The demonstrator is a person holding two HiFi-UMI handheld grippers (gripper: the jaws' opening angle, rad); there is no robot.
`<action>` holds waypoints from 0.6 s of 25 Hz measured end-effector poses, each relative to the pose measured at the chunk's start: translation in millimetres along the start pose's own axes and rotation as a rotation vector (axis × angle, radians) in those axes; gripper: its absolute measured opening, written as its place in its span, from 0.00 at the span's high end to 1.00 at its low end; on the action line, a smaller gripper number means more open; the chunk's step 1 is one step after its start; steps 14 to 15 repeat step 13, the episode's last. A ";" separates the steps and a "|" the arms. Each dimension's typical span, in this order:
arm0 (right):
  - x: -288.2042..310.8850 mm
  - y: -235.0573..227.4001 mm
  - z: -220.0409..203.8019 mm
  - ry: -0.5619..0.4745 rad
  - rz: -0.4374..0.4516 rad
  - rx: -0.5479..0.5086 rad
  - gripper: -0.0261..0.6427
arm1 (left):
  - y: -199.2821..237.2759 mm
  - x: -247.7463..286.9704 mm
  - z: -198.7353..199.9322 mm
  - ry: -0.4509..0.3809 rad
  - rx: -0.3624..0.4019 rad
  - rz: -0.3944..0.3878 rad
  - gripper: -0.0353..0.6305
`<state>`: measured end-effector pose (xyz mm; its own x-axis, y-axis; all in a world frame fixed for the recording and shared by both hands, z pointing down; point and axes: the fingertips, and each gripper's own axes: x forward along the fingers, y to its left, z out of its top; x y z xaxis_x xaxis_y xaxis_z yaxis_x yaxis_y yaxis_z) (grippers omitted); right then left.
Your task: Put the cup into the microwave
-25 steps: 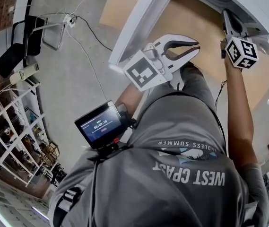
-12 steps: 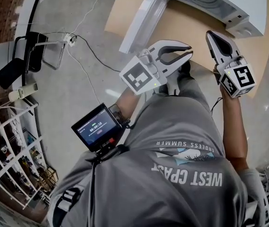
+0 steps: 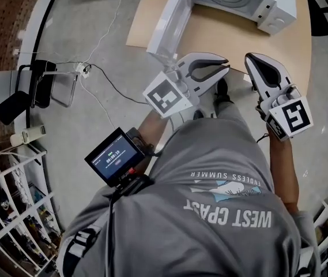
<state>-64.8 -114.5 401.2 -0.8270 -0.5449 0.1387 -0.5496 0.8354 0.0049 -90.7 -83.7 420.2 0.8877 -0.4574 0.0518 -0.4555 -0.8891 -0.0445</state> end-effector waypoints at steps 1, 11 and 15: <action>-19.6 4.0 28.6 -0.001 -0.015 -0.011 0.93 | -11.6 2.5 29.0 -0.011 0.007 -0.012 0.91; -119.5 23.2 90.7 -0.019 -0.085 -0.010 0.93 | -69.7 25.6 98.6 -0.031 0.050 -0.081 0.91; -132.8 26.2 88.5 -0.022 -0.093 -0.002 0.93 | -79.2 31.6 95.5 -0.027 0.049 -0.092 0.91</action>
